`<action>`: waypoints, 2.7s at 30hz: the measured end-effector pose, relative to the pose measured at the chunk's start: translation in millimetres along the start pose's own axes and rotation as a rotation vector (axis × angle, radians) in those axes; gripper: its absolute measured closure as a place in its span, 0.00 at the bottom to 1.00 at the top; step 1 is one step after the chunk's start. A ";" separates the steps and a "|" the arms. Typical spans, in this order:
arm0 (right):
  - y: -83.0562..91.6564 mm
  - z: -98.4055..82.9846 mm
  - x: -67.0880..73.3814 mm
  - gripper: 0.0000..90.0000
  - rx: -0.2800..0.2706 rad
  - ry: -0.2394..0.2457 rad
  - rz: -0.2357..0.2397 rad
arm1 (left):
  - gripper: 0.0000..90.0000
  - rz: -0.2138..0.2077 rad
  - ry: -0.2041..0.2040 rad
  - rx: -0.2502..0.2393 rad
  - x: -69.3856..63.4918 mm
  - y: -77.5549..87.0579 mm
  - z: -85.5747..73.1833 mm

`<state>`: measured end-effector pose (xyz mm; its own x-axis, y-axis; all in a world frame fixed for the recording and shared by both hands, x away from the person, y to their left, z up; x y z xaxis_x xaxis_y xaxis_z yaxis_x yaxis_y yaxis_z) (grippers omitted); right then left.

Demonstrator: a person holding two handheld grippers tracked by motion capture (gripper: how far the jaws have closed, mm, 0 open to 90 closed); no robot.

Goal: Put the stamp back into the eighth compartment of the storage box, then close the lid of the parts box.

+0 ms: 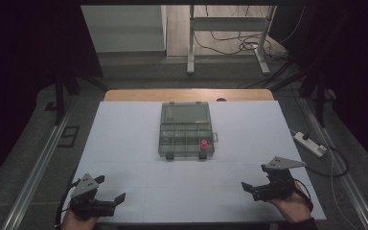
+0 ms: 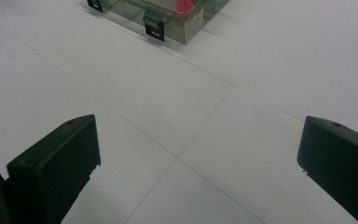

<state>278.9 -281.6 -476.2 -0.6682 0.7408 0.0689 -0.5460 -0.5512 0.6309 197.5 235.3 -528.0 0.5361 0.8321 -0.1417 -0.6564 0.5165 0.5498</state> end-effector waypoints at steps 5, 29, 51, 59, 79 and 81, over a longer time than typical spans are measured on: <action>3.9 -6.4 -3.2 0.00 -0.003 -0.008 -0.019 | 0.00 -0.005 0.005 -0.003 0.5 0.3 -0.2; 16.6 -35.0 -14.3 0.00 0.013 -0.069 -0.101 | 0.00 -0.004 0.006 -0.006 0.8 0.6 -0.1; 16.3 -30.0 -12.0 0.00 0.000 -0.048 -0.093 | 0.00 -0.008 0.027 0.017 2.1 -1.3 1.4; 13.2 -25.9 -10.7 0.00 0.002 -0.022 -0.085 | 0.00 0.001 0.011 0.024 3.0 -4.1 4.7; 1.5 -7.5 -11.2 0.00 0.017 0.012 -0.053 | 0.00 -0.025 0.026 -0.004 13.7 -23.1 20.0; 0.2 -4.7 -11.4 0.00 0.015 0.012 -0.050 | 0.00 -0.029 0.019 -0.002 14.6 -25.7 22.4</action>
<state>284.0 -291.9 -480.5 -0.6461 0.7627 0.0279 -0.5712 -0.5075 0.6451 234.0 229.6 -525.7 0.5447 0.8206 -0.1728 -0.6422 0.5407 0.5433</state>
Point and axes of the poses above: each handheld gripper's, and its own axes: y roughly backward along the jaws, z roughly out of its top, x roughly to its left, the point moved 2 cm from there along -y, roughly forward along the jaws, and after that the axes turned 3 degrees about -x, right-handed, at the moved point
